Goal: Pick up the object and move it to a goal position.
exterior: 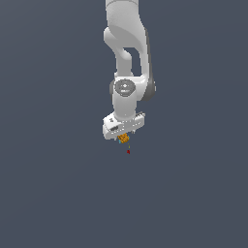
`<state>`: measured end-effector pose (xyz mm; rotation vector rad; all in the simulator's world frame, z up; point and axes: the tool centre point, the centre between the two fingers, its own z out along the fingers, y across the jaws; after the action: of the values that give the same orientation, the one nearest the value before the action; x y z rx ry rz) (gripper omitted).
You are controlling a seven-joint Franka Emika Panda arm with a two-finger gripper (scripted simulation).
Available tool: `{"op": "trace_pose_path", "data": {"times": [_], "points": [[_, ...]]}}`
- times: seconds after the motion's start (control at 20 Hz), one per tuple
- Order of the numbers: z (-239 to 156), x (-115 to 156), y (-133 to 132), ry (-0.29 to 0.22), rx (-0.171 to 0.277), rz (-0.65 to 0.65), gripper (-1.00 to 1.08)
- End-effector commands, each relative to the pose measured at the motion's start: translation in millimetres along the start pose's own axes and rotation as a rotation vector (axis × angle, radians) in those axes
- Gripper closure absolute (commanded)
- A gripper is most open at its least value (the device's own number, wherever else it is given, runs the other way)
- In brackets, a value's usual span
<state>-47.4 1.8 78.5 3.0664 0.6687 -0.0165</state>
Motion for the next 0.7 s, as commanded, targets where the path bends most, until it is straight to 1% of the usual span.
{"op": "trace_pose_path", "data": {"times": [0.0, 0.3, 0.65], "points": [[6, -2, -3, 0.005, 0.000, -0.042, -0.92], [13, -6, -6, 0.011, 0.000, -0.090, -0.92], [18, -6, -6, 0.010, 0.000, -0.089, -0.92]]}}
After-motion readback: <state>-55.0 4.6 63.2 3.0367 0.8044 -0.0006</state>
